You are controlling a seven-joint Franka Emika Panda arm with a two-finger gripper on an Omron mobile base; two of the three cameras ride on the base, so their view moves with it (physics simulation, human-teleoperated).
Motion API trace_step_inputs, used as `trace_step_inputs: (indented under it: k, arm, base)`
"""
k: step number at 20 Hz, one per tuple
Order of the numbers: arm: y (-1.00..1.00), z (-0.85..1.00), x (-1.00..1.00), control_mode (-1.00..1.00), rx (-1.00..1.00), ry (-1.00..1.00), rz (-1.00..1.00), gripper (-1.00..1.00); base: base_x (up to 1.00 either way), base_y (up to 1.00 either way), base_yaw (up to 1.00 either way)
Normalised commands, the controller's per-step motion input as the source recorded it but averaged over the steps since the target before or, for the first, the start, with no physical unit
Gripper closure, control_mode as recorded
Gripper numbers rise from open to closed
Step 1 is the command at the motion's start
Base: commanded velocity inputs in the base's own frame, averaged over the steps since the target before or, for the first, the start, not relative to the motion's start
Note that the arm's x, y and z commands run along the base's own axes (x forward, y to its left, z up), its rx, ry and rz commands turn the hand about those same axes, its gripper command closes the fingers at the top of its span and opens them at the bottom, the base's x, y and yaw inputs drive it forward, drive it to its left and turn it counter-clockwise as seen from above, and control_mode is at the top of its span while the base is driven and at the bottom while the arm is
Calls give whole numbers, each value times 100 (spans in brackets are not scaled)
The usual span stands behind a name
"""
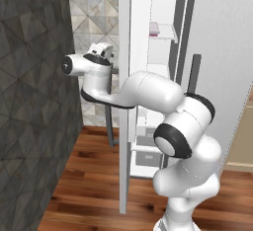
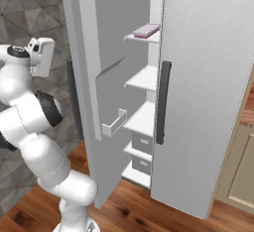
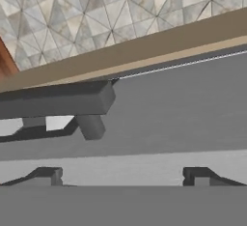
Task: The ice cube tray has been filled with water. Take the tray and place it in the freezer to make ice. Close the freezer door after placing the tray.
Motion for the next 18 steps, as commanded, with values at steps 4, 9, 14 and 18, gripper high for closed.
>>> trace_step_inputs:
  k: [4, 9, 14, 18]
  arm:
    - [0, -3, 44, -100, -4, 0, -2, -100]
    - [0, -12, 57, -100, -5, 2, -3, -100]
    - [0, -19, 67, -100, -6, 5, -3, -100]
    - [-38, -32, 22, -100, -11, 7, -8, -100]
  base:
    - [0, 0, 0]
    - [0, 0, 0]
    - [0, 0, 0]
    - [0, 0, 0]
